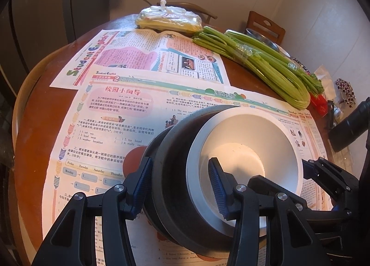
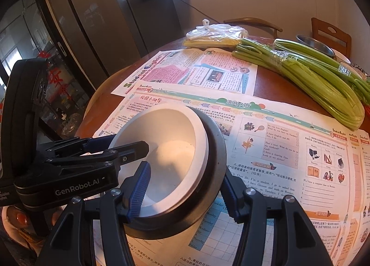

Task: Organize plates and bowls
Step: 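Lower the bowl stack onto the steel pan and open the left tool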

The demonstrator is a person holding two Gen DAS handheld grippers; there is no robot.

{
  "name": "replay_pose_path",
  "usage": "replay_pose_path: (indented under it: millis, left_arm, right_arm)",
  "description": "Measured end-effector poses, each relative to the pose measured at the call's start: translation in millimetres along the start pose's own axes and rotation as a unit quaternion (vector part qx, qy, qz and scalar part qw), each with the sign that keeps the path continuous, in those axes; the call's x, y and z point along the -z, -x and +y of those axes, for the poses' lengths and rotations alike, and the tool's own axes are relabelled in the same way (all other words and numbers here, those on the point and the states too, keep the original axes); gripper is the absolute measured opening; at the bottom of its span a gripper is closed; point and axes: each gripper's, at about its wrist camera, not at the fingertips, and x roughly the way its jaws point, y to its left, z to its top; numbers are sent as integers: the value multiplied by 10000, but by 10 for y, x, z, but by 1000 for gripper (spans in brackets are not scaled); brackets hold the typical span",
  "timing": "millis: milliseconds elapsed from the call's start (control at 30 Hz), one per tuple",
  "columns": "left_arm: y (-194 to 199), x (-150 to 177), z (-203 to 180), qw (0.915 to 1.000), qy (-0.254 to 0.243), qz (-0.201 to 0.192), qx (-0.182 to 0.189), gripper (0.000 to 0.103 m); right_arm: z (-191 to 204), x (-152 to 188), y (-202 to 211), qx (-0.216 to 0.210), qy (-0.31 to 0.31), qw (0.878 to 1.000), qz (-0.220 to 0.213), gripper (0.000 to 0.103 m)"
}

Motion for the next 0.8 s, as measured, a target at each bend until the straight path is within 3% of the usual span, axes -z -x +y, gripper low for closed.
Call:
replay_pose_path:
  millis: [800]
  left_arm:
    - [151,20,-87,9997,-159,-175,-114,53]
  right_arm:
    - [-68,42,-12,345,41,9994,-31,59]
